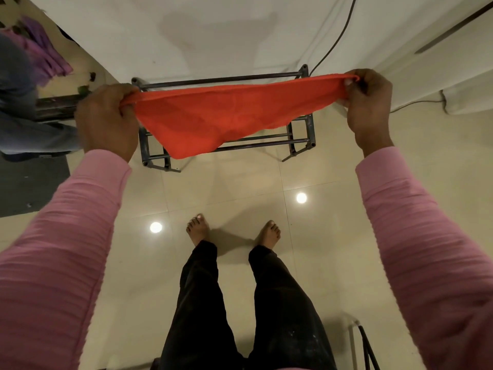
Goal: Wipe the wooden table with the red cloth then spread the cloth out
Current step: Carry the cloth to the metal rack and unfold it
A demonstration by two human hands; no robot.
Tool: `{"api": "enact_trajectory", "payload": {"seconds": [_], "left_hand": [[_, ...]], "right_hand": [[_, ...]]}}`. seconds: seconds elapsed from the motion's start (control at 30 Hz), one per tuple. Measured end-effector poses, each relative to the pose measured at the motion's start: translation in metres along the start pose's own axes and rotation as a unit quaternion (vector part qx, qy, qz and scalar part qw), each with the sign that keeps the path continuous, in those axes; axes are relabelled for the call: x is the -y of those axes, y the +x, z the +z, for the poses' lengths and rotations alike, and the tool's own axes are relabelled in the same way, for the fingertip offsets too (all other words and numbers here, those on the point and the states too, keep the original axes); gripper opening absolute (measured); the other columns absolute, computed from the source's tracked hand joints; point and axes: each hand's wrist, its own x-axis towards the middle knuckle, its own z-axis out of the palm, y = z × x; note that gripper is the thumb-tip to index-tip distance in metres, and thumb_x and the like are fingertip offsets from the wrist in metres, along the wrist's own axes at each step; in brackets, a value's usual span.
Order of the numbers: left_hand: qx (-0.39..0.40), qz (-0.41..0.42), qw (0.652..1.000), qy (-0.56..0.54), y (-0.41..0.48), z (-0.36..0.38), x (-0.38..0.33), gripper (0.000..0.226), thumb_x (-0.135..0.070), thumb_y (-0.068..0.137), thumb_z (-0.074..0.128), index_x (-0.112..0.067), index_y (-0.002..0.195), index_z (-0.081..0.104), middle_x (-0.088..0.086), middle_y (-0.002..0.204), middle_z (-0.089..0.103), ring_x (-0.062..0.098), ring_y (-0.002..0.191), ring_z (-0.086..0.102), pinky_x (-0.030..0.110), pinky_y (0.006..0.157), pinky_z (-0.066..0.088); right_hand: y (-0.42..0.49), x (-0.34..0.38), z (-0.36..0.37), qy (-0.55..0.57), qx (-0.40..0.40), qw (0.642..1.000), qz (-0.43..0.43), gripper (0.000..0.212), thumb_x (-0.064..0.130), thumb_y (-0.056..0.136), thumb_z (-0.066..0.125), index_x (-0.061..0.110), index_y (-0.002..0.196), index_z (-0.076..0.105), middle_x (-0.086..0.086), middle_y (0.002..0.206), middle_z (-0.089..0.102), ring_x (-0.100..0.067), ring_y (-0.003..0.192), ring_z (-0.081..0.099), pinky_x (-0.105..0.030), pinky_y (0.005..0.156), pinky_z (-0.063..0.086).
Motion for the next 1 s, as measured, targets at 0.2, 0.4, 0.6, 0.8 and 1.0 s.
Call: {"api": "enact_trajectory", "payload": {"seconds": [0.2,0.4,0.6,0.8,1.0], "left_hand": [[-0.005,0.017,1.0,0.01,0.012,0.005,-0.01,0.039,-0.007,0.089,0.04,-0.012,0.118,0.067,0.013,0.112,0.069,0.03,0.1,0.062,0.033,0.095,0.044],[0.004,0.023,1.0,0.016,0.01,0.017,-0.006,0.037,-0.009,0.091,0.041,-0.012,0.118,0.066,0.014,0.109,0.069,0.031,0.097,0.063,0.034,0.092,0.046],[0.051,0.015,0.998,0.031,-0.018,0.047,0.014,0.031,-0.014,0.093,0.046,-0.012,0.116,0.066,0.014,0.11,0.069,0.034,0.097,0.063,0.045,0.09,0.049],[0.086,0.01,0.996,0.013,-0.065,0.084,0.032,0.026,-0.01,0.091,0.055,-0.007,0.114,0.067,0.017,0.103,0.068,0.037,0.087,0.062,0.046,0.083,0.051],[0.115,0.033,0.992,0.028,-0.101,0.113,0.049,0.025,-0.007,0.087,0.06,-0.005,0.11,0.067,0.018,0.101,0.068,0.041,0.087,0.063,0.046,0.076,0.051]], "right_hand": [[0.007,-0.006,0.0,-0.003,-0.011,1.0,0.001,0.017,0.006,0.09,0.047,0.016,0.087,0.06,0.002,0.077,0.057,-0.011,0.074,0.056,-0.022,0.064,0.053],[0.008,-0.019,0.003,-0.009,0.002,1.0,0.008,0.018,0.01,0.092,0.048,0.022,0.085,0.06,0.0,0.08,0.059,-0.014,0.077,0.059,-0.023,0.067,0.054],[0.004,-0.049,0.013,-0.022,0.023,0.999,0.026,0.013,0.012,0.094,0.049,0.02,0.091,0.059,-0.002,0.089,0.062,-0.017,0.089,0.064,-0.033,0.08,0.059],[-0.016,-0.1,0.028,-0.055,0.029,0.995,0.084,0.016,0.007,0.092,0.047,0.01,0.094,0.062,-0.005,0.087,0.061,-0.027,0.093,0.063,-0.043,0.085,0.056],[-0.038,-0.144,0.038,-0.024,0.01,0.994,0.11,0.016,0.003,0.085,0.049,0.006,0.088,0.065,-0.009,0.08,0.061,-0.033,0.09,0.063,-0.042,0.085,0.056]]}}
